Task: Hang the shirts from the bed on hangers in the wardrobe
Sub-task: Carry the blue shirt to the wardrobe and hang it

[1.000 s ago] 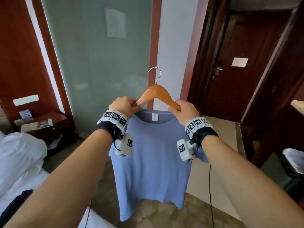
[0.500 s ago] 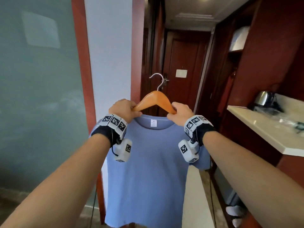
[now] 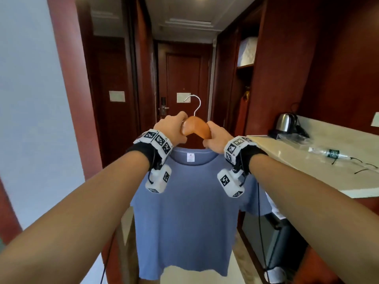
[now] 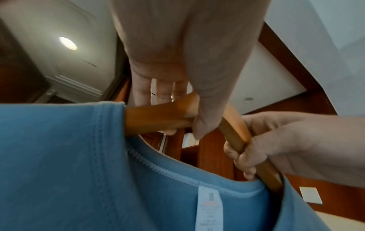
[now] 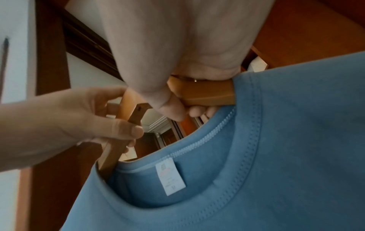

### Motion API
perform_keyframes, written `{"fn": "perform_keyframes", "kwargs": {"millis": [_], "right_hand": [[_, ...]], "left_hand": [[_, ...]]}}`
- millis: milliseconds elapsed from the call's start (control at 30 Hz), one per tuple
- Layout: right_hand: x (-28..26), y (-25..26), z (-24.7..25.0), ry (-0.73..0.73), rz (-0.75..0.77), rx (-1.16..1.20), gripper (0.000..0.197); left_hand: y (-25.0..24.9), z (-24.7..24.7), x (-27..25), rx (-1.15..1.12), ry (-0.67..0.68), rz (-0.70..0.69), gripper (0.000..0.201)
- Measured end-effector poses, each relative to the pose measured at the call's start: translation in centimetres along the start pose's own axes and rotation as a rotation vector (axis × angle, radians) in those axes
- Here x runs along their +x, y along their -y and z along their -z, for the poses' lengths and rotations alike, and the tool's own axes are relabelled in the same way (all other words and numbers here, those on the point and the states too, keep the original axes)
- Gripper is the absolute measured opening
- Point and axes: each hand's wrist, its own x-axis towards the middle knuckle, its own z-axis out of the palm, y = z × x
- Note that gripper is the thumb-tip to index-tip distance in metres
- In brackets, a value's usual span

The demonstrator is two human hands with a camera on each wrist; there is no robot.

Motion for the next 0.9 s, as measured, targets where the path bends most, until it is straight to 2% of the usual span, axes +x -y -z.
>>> {"fn": "perform_keyframes", "kwargs": {"millis": [233, 400, 567, 700, 900], "right_hand": [[12.3, -8.0, 3.9, -0.093, 0.109, -0.156, 0.059], [21.8, -12.2, 6.9, -0.183, 0.197, -0.466, 0.054], [30.6, -17.3, 7.4, -0.167, 0.199, -0.64, 0.056], [38.3, -21.4, 6.2, -0.14, 0.184, -0.668, 0.054], [51.0, -26.8, 4.0, -0.136, 0.127, -0.706, 0.055]], "left_hand": [[-4.4, -5.9, 15.5, 0.099, -0.037, -0.089, 0.052], [-6.1, -9.0, 25.8, 0.191, -0.117, -0.096, 0.05], [-4.3, -12.6, 35.2, 0.235, -0.104, -0.136, 0.047], [-2.0, -16.4, 43.0, 0.2, -0.049, -0.147, 0.045], [2.2, -22.0, 55.7, 0.125, -0.01, -0.212, 0.053]]}}
